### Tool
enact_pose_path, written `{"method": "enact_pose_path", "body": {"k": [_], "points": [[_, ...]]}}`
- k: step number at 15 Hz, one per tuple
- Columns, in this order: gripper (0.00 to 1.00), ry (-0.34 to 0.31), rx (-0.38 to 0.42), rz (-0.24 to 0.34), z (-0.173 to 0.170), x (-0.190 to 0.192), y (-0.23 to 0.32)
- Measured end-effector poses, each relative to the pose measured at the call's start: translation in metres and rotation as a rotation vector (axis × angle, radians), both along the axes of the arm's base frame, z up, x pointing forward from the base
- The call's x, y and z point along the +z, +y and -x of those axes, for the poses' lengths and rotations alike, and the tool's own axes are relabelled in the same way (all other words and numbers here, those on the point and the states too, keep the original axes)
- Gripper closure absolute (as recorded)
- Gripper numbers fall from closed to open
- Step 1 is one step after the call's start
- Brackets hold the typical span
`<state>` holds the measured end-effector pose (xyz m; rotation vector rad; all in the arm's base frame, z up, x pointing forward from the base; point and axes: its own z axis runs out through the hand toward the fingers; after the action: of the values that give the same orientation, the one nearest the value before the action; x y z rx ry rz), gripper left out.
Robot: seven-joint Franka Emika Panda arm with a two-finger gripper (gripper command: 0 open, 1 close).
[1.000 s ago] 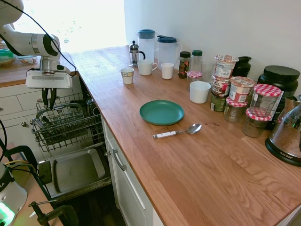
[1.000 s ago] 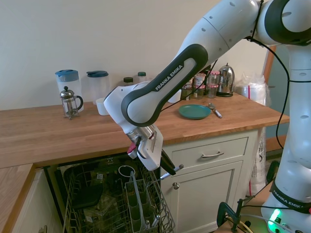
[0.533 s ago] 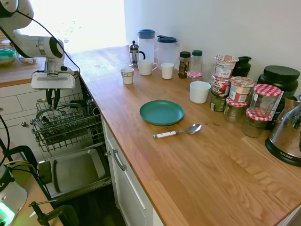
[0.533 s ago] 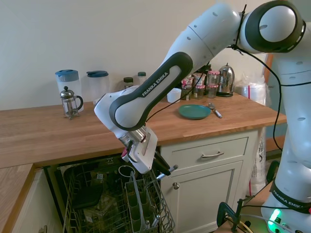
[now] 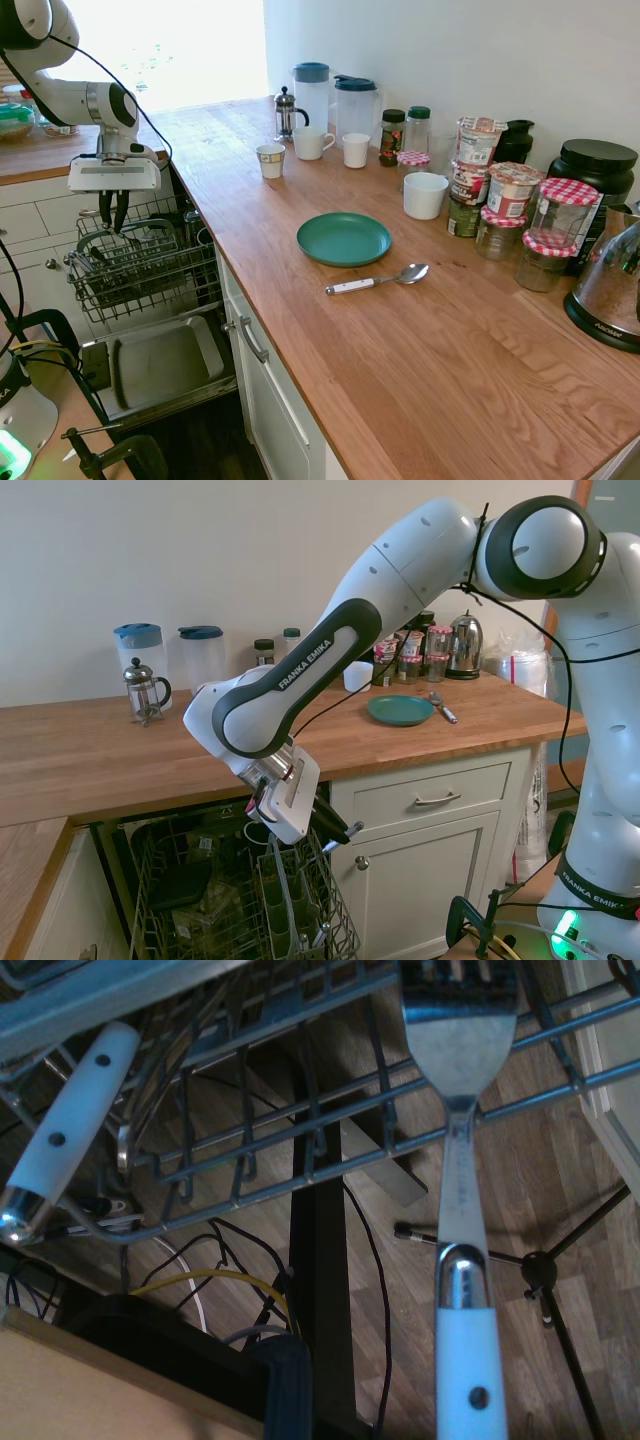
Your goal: Put the fork in the dishwasher
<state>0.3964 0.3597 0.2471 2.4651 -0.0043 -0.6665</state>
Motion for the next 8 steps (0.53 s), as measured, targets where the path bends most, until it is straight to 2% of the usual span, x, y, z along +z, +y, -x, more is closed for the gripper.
{"method": "enact_pose_path", "body": {"k": [8], "points": [[1.0,0.02,-0.025,0.12,-0.018,-0.042,0.032]]}}
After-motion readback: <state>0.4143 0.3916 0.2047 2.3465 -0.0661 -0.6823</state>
